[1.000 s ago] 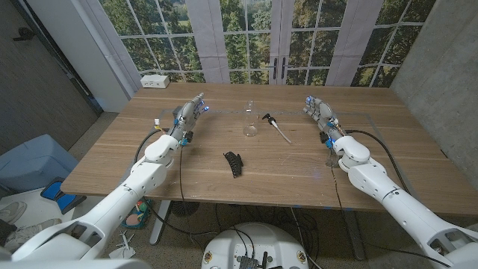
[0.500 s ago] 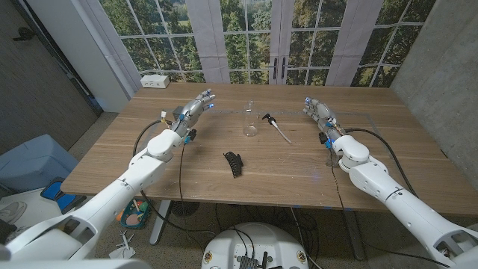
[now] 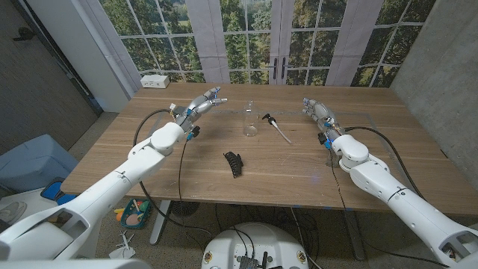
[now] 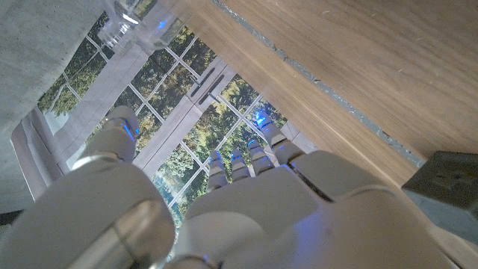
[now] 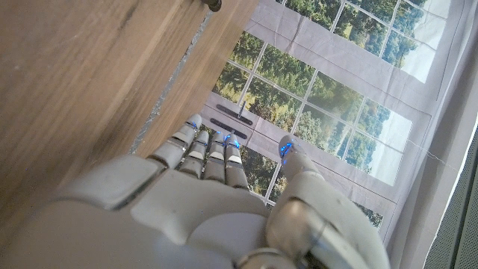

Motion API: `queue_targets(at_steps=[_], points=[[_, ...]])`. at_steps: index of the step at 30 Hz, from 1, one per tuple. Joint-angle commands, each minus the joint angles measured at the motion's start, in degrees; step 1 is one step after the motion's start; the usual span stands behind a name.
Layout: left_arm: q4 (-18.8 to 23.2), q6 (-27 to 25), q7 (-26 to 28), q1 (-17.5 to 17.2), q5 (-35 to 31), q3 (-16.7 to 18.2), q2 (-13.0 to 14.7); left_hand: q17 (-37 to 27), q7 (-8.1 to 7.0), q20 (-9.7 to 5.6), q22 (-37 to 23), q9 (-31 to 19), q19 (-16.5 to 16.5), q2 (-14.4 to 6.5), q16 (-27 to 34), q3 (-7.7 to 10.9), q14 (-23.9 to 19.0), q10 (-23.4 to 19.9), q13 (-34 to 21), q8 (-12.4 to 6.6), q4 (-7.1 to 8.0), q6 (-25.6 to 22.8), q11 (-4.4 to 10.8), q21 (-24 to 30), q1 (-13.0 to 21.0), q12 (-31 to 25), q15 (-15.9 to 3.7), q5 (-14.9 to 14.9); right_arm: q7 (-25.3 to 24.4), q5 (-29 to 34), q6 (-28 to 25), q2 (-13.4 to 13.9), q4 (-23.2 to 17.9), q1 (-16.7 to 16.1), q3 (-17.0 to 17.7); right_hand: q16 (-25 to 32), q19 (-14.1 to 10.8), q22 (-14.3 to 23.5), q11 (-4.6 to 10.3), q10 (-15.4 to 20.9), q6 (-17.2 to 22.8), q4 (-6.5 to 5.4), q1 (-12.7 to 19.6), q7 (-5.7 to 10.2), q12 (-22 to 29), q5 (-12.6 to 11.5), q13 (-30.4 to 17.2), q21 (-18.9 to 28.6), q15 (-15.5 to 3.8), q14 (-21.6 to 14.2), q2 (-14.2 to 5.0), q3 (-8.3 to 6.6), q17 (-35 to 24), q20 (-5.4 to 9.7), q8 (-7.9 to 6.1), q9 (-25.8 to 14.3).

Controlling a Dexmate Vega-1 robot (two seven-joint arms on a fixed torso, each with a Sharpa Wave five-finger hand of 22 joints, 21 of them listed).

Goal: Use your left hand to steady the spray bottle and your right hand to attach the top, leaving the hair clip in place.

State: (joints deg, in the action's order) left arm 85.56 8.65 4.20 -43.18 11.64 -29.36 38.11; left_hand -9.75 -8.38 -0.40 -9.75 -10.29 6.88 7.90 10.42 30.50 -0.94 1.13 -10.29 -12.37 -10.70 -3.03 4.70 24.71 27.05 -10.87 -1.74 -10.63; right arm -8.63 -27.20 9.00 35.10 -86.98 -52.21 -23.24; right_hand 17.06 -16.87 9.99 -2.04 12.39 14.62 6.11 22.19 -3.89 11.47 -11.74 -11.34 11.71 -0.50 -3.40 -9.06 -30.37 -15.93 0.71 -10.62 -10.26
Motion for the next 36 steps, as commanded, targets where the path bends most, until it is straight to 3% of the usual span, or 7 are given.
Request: queue_targets(at_steps=[1, 6, 11, 15, 30, 36], points=[[1.8, -3.3, -0.9, 3.4, -6.7, -3.2, 0.9, -0.2, -0.65, 1.03, -0.4, -0.2, 0.3, 1.7, 0.4, -1.03, -0.7, -1.3, -0.2, -1.25, 0.15, -2.1, 0.08, -0.6, 1.7, -0.7, -0.04, -0.9, -1.3, 1.5, -1.5, 0.8, -1.7, -0.5, -0.2, -0.1, -0.2, 0.2, -0.04, 0.7, 0.4, 0.46, 0.7, -0.27, 0.3, -0.4, -0.1, 0.1, 0.38, -0.1, 0.11, -0.07, 0.0, -0.62, -0.42, -0.3], [1.4, -4.0, -1.8, 5.2, -9.1, -4.7, 0.5, -0.3, 0.12, 1.93, -0.5, -0.6, 0.9, 2.7, 1.3, -2.67, -4.0, -3.9, -0.4, -1.78, 0.28, -2.9, 0.25, -1.3, 4.2, -1.4, -0.17, -1.7, -1.4, 1.5, -1.4, 0.9, -1.8, -0.8, -0.1, -0.2, -0.2, 0.2, -0.10, 0.7, 0.5, 0.65, 0.8, -0.34, 0.3, -0.4, -0.1, 0.1, 0.41, -0.2, 0.15, -0.04, 0.1, -0.66, -0.45, -0.3], [0.6, -4.5, -2.9, 6.9, -11.2, -6.2, 0.1, -0.3, 1.28, 2.59, -0.6, -0.7, 3.0, 3.3, 1.3, -4.96, -6.0, -5.3, -0.6, -1.91, 0.36, -2.7, 2.53, -1.4, 6.3, -1.5, -2.73, -2.6, -1.6, 1.4, -1.2, 0.8, -1.9, -1.1, 0.2, -0.2, -0.2, 0.2, -0.24, 0.8, 0.6, 0.80, 0.9, -0.40, 0.3, -0.4, -0.1, 0.1, 0.40, -0.2, 0.18, 0.01, 0.1, -0.68, -0.50, -0.3], [-0.6, -4.4, -4.9, 8.4, -11.4, -7.2, -0.6, -0.3, 1.63, 0.53, -0.5, -0.7, 4.3, 3.5, 1.1, -7.12, -7.2, -6.7, -0.6, -2.24, 0.47, -3.8, 2.67, -1.6, 7.5, -1.6, -4.64, -3.7, -1.7, 1.4, -1.1, 0.8, -1.8, -1.2, 0.3, -0.2, -0.2, 0.2, -0.36, 0.9, 0.6, 0.88, 0.9, -0.44, 0.4, -0.4, -0.1, 0.1, 0.49, -0.3, 0.23, 0.10, 0.2, -0.74, -0.51, -0.3], [-9.0, -0.7, -11.6, 13.4, -10.2, -10.6, -4.7, -0.1, 1.80, -0.21, -0.4, -0.6, 5.4, 3.3, 0.5, -9.59, -7.2, -7.9, -0.6, -1.71, 0.72, -3.5, 3.11, -2.3, 8.6, -1.5, -4.41, -5.1, -1.8, 1.3, -1.3, 0.8, -1.3, -1.0, 0.5, -0.4, -0.3, 0.2, -0.34, 0.9, 0.7, 1.11, 0.9, -0.64, 0.3, -0.4, -0.1, 0.2, 0.65, -0.3, 0.37, 0.40, 0.3, -0.82, -0.52, -0.3], [-13.1, 1.8, -14.6, 15.2, -8.9, -11.9, -6.7, -0.1, 1.71, -0.39, -0.3, -0.6, 5.6, 3.4, 0.2, -10.95, -6.8, -8.2, -0.5, -1.46, 0.81, -3.5, 4.09, -2.7, 9.1, -1.4, -4.44, -5.9, -2.2, 2.0, -1.3, 1.3, -1.8, -1.4, 0.6, -0.4, -0.3, 0.2, -0.51, 1.0, 0.8, 1.23, 0.9, -0.72, 0.4, -0.5, -0.1, 0.2, 0.60, -0.4, 0.45, 0.52, 0.3, -0.90, -0.53, -0.3]])
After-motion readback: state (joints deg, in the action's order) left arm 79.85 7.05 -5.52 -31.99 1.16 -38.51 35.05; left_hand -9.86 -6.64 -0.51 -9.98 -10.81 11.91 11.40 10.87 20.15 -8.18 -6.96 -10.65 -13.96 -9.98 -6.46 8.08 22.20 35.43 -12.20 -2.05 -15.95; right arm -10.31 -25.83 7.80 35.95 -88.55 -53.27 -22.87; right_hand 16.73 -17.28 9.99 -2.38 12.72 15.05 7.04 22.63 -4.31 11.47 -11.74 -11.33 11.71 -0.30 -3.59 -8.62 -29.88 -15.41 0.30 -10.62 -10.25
